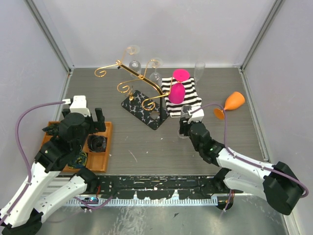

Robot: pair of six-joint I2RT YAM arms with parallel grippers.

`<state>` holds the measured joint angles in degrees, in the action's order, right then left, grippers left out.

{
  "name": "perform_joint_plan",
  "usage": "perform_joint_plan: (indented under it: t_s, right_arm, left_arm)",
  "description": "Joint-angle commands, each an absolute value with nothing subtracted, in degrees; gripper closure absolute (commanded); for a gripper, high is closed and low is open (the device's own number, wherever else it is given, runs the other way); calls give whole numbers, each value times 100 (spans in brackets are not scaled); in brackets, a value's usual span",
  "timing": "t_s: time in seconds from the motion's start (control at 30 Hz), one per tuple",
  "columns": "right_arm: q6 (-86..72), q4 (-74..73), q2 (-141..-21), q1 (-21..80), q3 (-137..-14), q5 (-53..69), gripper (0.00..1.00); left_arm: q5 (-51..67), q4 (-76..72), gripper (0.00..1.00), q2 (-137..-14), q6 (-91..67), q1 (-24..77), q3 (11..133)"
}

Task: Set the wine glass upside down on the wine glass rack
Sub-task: Move the wine glass to the center of the board, then pick up the wine glass at the center of the board.

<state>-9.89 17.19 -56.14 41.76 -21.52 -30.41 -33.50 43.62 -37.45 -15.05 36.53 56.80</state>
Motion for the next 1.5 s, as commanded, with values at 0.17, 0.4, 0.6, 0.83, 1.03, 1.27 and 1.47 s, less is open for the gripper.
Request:
perform_joint_plan:
  t_s: [0.17, 0.4, 0.6, 0.83, 1.03, 1.27, 1.47]
  right_arm:
    - [-634, 2689, -5749, 4506, -2012, -3044, 29]
    - [-536, 2683, -5719, 4500, -1951, -2898, 14]
    - [-602, 3135, -5633, 4507, -1505, -2805, 9]
    - [-559, 4706, -6054, 4502, -916, -2827, 9]
    - [-598, 6048, -6990, 4508, -782, -3013, 14]
    - [-459, 7079, -7734, 4505, -748, -3243, 26]
    - [-319, 7619, -8095, 4503, -712, -3337, 34]
  left_arm:
    - [-3357, 4227, 2, -3699, -1535, 3647, 5559]
    - [-3436, 4248, 2, -3628, -1530, 3642, 5563]
    - [-3441, 4302, 2, -3570, -1530, 3647, 5555]
    - [-3415, 4294, 2, -3601, -1529, 3647, 5563]
    - [-3417, 4291, 2, -3578, -1521, 3647, 5565]
    - [-3418, 4306, 2, -3621, -1477, 3646, 5572]
    - [-3394, 4296, 2, -3633, -1486, 3647, 5563]
